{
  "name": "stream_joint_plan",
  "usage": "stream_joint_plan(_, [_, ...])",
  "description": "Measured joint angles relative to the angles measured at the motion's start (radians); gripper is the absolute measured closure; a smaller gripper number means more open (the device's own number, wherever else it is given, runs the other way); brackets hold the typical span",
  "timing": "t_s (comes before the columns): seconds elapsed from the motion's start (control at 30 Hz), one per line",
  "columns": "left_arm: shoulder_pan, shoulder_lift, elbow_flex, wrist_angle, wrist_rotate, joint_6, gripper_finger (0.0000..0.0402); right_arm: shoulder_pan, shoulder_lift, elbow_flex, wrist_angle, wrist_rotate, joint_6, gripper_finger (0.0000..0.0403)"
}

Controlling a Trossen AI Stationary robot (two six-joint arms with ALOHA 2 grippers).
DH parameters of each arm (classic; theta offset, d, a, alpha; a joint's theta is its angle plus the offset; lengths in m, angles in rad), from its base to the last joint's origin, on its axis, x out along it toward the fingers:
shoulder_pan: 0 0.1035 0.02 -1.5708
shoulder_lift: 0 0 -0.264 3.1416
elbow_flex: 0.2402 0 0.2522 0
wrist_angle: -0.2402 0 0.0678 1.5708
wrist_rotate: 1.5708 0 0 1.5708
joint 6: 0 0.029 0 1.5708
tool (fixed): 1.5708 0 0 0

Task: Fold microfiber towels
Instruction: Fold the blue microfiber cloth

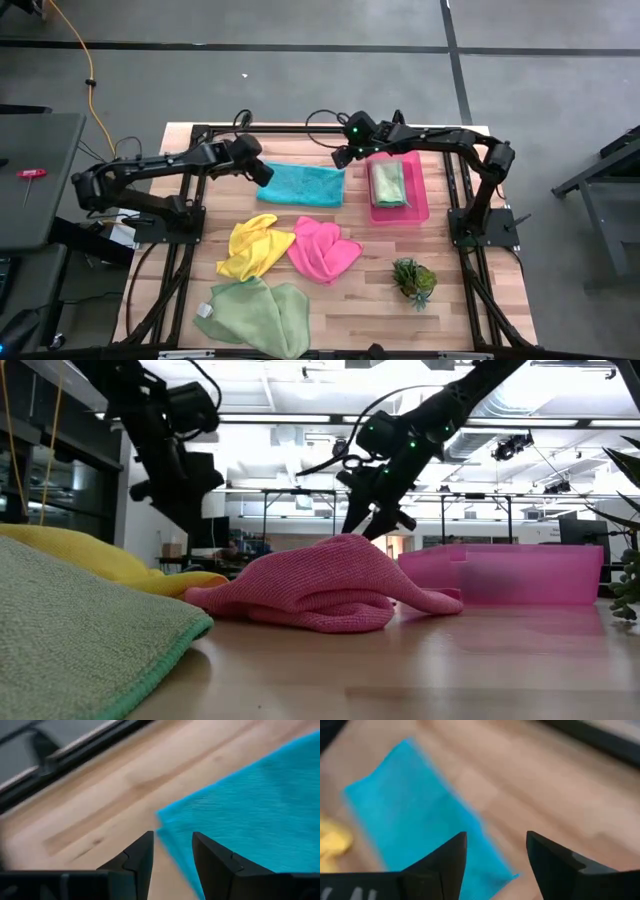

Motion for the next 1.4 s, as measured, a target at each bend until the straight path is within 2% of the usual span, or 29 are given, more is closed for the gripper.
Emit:
stream_joint_plan(0.1, [0.007,0.022,0.0,0.023,0.04,0.017,0.0275,-0.002,0.0,0.0,-0.03,-0.12,-0.056,0.0206])
stream_joint_plan(0.2, [0.007,0.062,-0.001,0.02,-0.001,-0.005,0.029,0.01,0.0,0.0,-0.05,-0.136,-0.1,0.0206])
stream_joint_plan(0.37, [0.007,0.137,-0.001,0.022,-0.001,-0.039,0.0382,0.038,0.004,0.0,-0.047,-0.154,-0.117,0.022])
stream_joint_plan(0.47, [0.007,0.183,-0.001,0.041,0.034,-0.045,0.0389,0.057,0.019,0.0,-0.076,-0.155,-0.157,0.0262])
stream_joint_plan(0.6, [0.003,0.234,-0.003,0.07,0.075,-0.034,0.0399,0.091,0.064,0.0,-0.093,-0.155,-0.185,0.0369])
stream_joint_plan(0.67, [-0.003,0.249,-0.015,0.097,0.085,-0.034,0.0399,0.114,0.086,0.0,-0.085,-0.154,-0.187,0.039])
stream_joint_plan(0.77, [-0.009,0.266,-0.045,0.129,0.087,-0.057,0.0401,0.145,0.106,0.0,-0.057,-0.144,-0.163,0.0384])
stream_joint_plan(0.87, [-0.01,0.267,-0.087,0.171,0.088,-0.089,0.0401,0.166,0.117,0.0,-0.044,-0.102,-0.152,0.0399])
stream_joint_plan(1.13, [-0.011,0.251,-0.16,0.194,0.074,-0.16,0.0401,0.181,0.157,0.0,-0.045,-0.006,-0.108,0.0401])
stream_joint_plan(1.27, [-0.026,0.215,-0.166,0.155,0.061,-0.176,0.0401,0.188,0.159,0.0,-0.039,0.01,-0.108,0.0402])
stream_joint_plan(1.4, [-0.017,0.162,-0.172,0.084,0.013,-0.157,0.0401,0.196,0.159,0.0,-0.035,0.069,-0.107,0.0402])
